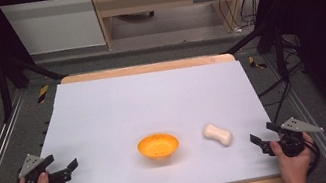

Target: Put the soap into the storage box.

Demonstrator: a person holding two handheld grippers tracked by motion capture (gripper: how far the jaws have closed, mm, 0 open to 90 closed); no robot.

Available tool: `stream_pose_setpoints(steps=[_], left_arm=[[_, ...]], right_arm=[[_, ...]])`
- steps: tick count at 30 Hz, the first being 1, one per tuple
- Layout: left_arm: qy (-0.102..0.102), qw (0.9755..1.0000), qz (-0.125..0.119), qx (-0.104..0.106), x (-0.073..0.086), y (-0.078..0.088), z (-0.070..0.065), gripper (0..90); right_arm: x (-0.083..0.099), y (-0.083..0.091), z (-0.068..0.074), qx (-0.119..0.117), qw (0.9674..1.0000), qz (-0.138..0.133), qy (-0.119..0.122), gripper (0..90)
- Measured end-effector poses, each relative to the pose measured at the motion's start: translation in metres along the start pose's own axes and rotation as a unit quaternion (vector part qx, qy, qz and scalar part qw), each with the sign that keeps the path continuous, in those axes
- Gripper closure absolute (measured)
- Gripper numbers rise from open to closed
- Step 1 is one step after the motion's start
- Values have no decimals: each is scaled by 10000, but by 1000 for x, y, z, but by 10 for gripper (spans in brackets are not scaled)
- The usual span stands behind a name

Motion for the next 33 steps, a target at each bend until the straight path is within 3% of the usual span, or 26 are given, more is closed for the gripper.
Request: stream_pose_setpoints(steps=[6, 8, 11, 15, 17, 18, 20, 22, 25, 26, 30, 33], left_arm=[[-30, 10000, -22, 19, 0, 1, 0, 0], [-17, 10000, -14, 37, 0, 0, -1, 1], [-6, 10000, -11, 36, 0, 0, -1, 1], [-14, 10000, -14, 28, 0, 0, -1, 1], [-16, 10000, -16, 26, 0, 0, -1, 1], [-16, 10000, -18, 26, 0, 0, -1, 1], [-20, 10000, -18, 22, 0, 0, -1, 0], [-27, 10000, -20, 11, 0, 0, -1, 1], [-54, 10000, -27, 3, 0, 1, -1, 1], [-54, 10000, -27, 3, 0, 1, -1, 1], [-65, 10000, -22, 8, 0, 0, -1, 1], [-52, 10000, -27, 5, 0, 1, -1, 1]], right_arm=[[0, -1, 0, 157, 9996, 177, 176, 145], [0, -3, 2, 187, 9978, 437, 455, 150], [0, -5, 5, 186, 9964, 612, 553, 150], [-4, -9, 9, 263, 9878, 1107, 1063, 155], [-5, -10, 11, 222, 9870, 1164, 1083, 155], [-6, -13, 15, 160, 9827, 1389, 1216, 151], [-5, -15, 17, 112, 9789, 1549, 1328, 135], [-1, -19, 23, -59, 9741, 1855, 1291, 84], [1, -23, 28, -53, 9679, 2091, 1393, 67], [1, -23, 28, -53, 9679, 2091, 1393, 67], [0, -27, 35, -264, 9611, 2287, 1526, 50], [-2, -27, 35, -293, 9590, 2375, 1519, 48]])
Point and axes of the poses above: each handheld gripper's, and its own axes: y roughly backward along the jaws, x roughly out of its underside, z roughly to its left, the point moved 9 cm from there along -y, roughly forward along the jaws
